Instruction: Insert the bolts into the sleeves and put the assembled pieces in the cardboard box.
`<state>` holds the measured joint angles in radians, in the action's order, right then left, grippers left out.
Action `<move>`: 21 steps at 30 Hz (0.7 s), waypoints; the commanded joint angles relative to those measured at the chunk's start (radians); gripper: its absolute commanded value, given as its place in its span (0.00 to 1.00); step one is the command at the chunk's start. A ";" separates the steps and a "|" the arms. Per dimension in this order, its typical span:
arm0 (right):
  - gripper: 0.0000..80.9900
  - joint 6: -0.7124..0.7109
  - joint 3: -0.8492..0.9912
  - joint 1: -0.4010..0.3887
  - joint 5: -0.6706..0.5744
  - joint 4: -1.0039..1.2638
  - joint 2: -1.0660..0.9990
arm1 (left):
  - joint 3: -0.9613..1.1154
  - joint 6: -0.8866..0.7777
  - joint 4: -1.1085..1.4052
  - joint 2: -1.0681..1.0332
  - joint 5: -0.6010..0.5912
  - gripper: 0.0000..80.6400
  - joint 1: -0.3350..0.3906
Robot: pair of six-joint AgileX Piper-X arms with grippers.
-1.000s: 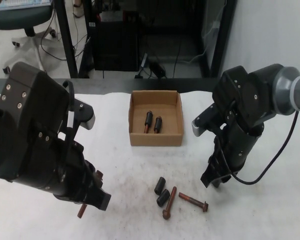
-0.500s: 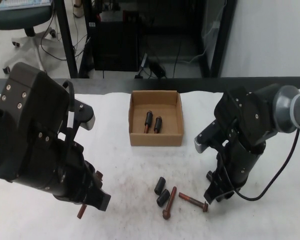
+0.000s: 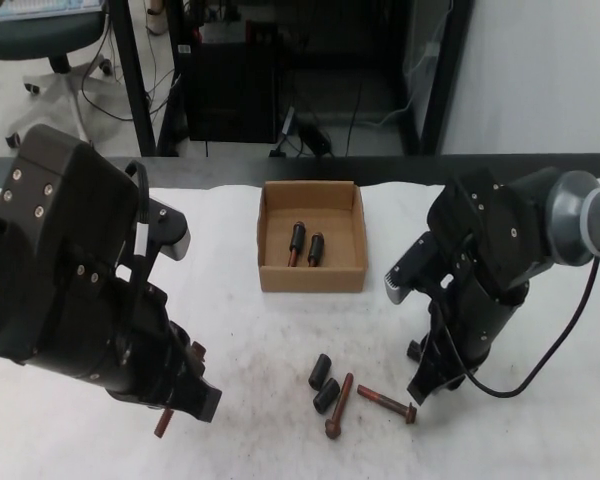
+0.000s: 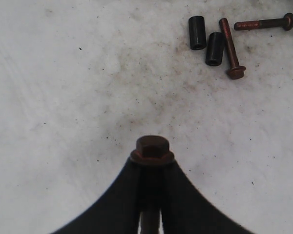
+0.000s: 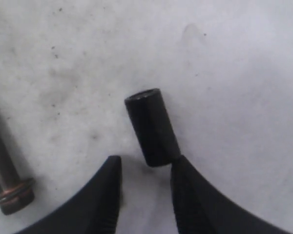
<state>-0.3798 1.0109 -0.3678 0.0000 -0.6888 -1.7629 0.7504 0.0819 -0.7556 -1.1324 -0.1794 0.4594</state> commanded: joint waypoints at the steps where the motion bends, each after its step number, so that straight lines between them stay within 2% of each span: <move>1: 0.40 -0.018 0.007 0.001 -0.006 0.030 0.005 | 0.003 -0.006 0.002 0.015 -0.003 0.00 -0.003; 21: 0.40 -0.112 0.007 0.001 -0.037 0.108 0.005 | 0.003 0.003 -0.023 0.015 -0.003 0.00 -0.003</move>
<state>-0.4752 1.0109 -0.3678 -0.0220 -0.5808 -1.7629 0.7504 0.0819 -0.7696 -1.1324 -0.1794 0.4594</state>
